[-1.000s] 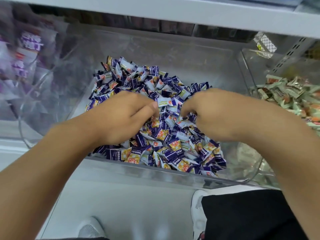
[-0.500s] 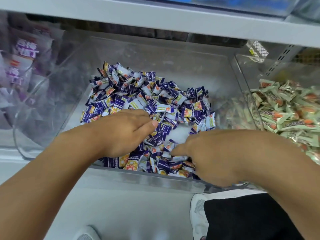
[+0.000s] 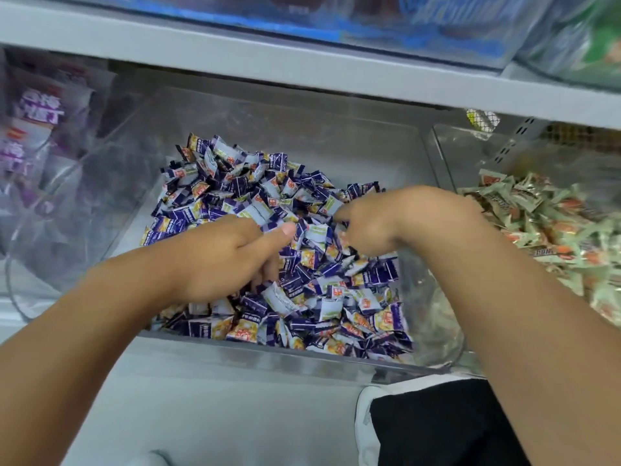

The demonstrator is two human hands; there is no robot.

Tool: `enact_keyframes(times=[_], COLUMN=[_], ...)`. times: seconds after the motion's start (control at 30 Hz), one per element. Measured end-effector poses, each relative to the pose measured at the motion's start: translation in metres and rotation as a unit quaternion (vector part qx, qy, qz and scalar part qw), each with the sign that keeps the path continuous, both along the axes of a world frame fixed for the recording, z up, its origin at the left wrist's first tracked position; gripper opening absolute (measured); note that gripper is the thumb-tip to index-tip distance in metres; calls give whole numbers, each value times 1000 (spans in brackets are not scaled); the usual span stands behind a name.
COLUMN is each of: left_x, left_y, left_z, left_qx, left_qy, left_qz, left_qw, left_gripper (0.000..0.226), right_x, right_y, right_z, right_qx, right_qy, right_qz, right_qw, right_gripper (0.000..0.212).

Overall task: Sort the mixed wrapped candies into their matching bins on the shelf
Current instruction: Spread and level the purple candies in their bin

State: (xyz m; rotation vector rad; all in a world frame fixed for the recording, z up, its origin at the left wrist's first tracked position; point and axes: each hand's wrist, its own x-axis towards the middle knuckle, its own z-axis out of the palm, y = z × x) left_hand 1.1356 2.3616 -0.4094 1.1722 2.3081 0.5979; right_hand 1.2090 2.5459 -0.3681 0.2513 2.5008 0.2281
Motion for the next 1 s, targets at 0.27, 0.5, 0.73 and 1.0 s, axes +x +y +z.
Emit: enact_keyframes(times=[0.27, 0.5, 0.73, 1.0], left_x=[5, 2, 2, -1], left_y=[14, 17, 7, -13], left_z=[-5, -2, 14, 14], left_qx=[85, -82, -113, -37], left_qy=[60, -17, -9, -79], left_qz=[-32, -44, 32, 72], left_qw=[994, 996, 993, 994], left_gripper=[60, 87, 90, 87], right_x=[27, 56, 14, 12], right_y=[-26, -40, -8, -20], right_z=[4, 15, 18, 5], right_qx=[-52, -111, -73, -130], right_qy=[-107, -92, 51, -120], right_qz=[75, 42, -42, 5], right_qw=[990, 989, 995, 984], right_gripper=[46, 39, 54, 73])
